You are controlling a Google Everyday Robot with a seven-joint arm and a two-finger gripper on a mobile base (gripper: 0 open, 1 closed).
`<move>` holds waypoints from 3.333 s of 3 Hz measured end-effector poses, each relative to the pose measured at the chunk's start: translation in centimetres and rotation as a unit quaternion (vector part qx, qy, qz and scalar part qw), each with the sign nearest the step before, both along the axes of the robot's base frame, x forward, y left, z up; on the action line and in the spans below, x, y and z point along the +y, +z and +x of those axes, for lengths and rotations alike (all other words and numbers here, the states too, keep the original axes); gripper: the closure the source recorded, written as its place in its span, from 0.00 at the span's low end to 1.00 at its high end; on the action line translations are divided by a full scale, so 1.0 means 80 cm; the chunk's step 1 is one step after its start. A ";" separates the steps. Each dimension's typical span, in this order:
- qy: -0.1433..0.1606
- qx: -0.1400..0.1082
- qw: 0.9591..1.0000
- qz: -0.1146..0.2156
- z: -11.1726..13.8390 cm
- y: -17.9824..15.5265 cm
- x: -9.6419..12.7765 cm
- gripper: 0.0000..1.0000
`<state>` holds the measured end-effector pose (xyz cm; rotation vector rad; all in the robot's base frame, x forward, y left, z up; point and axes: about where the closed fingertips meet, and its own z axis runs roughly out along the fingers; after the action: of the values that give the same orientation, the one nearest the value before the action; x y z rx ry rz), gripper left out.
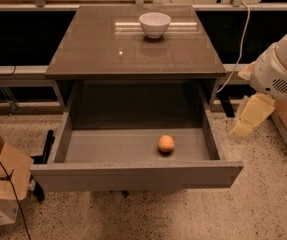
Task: Pick orange from top drawer and place on counter
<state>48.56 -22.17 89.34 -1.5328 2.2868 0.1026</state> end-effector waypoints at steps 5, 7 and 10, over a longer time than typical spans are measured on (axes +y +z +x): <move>-0.042 0.026 0.991 0.126 0.097 -0.178 0.086 0.00; -0.037 0.019 0.983 0.177 0.144 -0.251 0.132 0.00; -0.075 0.052 0.971 0.222 0.157 -0.334 0.146 0.00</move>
Offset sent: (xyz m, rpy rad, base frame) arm 0.0732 0.0715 -0.1320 0.2740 0.0449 -0.0544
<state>61.16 -10.47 62.61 -1.1438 2.2489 0.6218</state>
